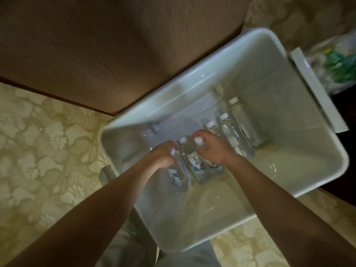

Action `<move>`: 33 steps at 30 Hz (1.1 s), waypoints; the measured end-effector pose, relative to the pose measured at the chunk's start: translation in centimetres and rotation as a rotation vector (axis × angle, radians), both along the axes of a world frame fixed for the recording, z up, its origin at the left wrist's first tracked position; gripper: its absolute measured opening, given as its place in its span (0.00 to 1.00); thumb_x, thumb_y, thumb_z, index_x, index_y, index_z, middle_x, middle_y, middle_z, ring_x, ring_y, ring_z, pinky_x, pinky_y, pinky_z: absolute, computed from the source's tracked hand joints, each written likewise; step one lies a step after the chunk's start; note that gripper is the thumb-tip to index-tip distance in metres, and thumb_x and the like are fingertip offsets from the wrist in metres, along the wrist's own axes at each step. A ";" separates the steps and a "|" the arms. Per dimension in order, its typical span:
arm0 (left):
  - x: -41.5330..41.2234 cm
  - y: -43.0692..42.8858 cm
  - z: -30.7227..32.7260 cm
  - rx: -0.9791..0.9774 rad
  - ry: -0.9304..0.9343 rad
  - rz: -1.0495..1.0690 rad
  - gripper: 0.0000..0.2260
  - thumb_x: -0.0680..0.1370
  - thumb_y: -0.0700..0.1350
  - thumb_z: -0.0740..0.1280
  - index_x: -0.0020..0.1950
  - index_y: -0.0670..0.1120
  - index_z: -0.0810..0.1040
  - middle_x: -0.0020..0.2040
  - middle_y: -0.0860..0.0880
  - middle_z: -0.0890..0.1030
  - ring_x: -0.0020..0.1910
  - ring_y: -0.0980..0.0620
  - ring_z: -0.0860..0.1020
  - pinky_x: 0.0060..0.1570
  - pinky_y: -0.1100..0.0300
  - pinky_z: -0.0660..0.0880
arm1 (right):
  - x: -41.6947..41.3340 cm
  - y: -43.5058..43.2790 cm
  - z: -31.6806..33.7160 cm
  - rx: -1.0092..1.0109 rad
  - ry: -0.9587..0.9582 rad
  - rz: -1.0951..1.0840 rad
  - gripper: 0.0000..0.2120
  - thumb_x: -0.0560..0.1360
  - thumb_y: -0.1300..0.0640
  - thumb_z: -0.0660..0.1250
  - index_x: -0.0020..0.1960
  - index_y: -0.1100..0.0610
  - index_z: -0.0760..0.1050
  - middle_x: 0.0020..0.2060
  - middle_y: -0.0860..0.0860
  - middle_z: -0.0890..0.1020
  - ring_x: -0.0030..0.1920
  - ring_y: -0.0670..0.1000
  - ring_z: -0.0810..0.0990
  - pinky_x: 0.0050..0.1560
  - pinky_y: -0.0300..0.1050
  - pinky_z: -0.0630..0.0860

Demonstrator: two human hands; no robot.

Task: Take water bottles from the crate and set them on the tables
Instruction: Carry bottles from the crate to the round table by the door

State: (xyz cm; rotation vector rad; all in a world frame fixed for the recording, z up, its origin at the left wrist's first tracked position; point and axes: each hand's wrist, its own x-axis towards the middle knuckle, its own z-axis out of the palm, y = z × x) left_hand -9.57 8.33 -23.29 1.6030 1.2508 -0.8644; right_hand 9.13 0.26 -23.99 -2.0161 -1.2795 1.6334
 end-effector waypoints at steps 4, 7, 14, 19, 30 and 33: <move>0.4 0.0 1.3 -0.052 -0.034 -0.054 0.18 0.77 0.40 0.67 0.67 0.50 0.73 0.64 0.48 0.75 0.65 0.47 0.74 0.55 0.61 0.71 | 0.0 -1.0 0.6 -0.027 -0.006 0.124 0.19 0.79 0.61 0.63 0.67 0.47 0.69 0.62 0.48 0.76 0.50 0.53 0.77 0.49 0.45 0.74; 0.5 -1.0 2.0 -0.017 -0.079 -0.053 0.16 0.76 0.39 0.66 0.62 0.51 0.75 0.59 0.49 0.77 0.59 0.47 0.77 0.48 0.61 0.70 | 0.4 -1.5 1.0 -0.016 -0.060 0.216 0.18 0.80 0.58 0.63 0.67 0.47 0.67 0.60 0.48 0.76 0.45 0.53 0.74 0.45 0.44 0.69; 0.5 -2.5 2.0 0.026 -0.147 0.141 0.16 0.67 0.40 0.74 0.51 0.54 0.78 0.48 0.52 0.81 0.51 0.47 0.80 0.48 0.57 0.75 | 0.6 -2.5 1.9 -0.053 -0.115 0.184 0.17 0.77 0.49 0.69 0.64 0.47 0.70 0.52 0.51 0.81 0.51 0.57 0.79 0.52 0.49 0.77; -0.3 -3.1 1.1 0.005 -0.231 0.215 0.19 0.70 0.37 0.74 0.59 0.51 0.81 0.50 0.51 0.82 0.56 0.48 0.80 0.44 0.66 0.69 | 0.0 -2.7 2.2 -0.033 -0.077 0.219 0.17 0.77 0.51 0.69 0.65 0.50 0.71 0.57 0.49 0.80 0.53 0.53 0.78 0.49 0.45 0.73; -1.3 -3.3 0.7 -0.031 -0.270 0.169 0.19 0.73 0.41 0.73 0.61 0.53 0.75 0.48 0.55 0.77 0.46 0.52 0.74 0.48 0.59 0.71 | 0.4 -3.0 2.6 -0.025 -0.094 0.097 0.17 0.72 0.52 0.74 0.59 0.49 0.75 0.52 0.48 0.82 0.53 0.54 0.80 0.54 0.51 0.77; -1.6 -3.0 0.4 -0.027 -0.292 0.214 0.18 0.65 0.50 0.74 0.53 0.56 0.76 0.54 0.52 0.82 0.53 0.49 0.80 0.59 0.48 0.77 | 0.1 -3.3 2.3 -0.035 -0.103 -0.004 0.19 0.69 0.52 0.77 0.57 0.50 0.77 0.53 0.46 0.83 0.55 0.50 0.80 0.55 0.49 0.76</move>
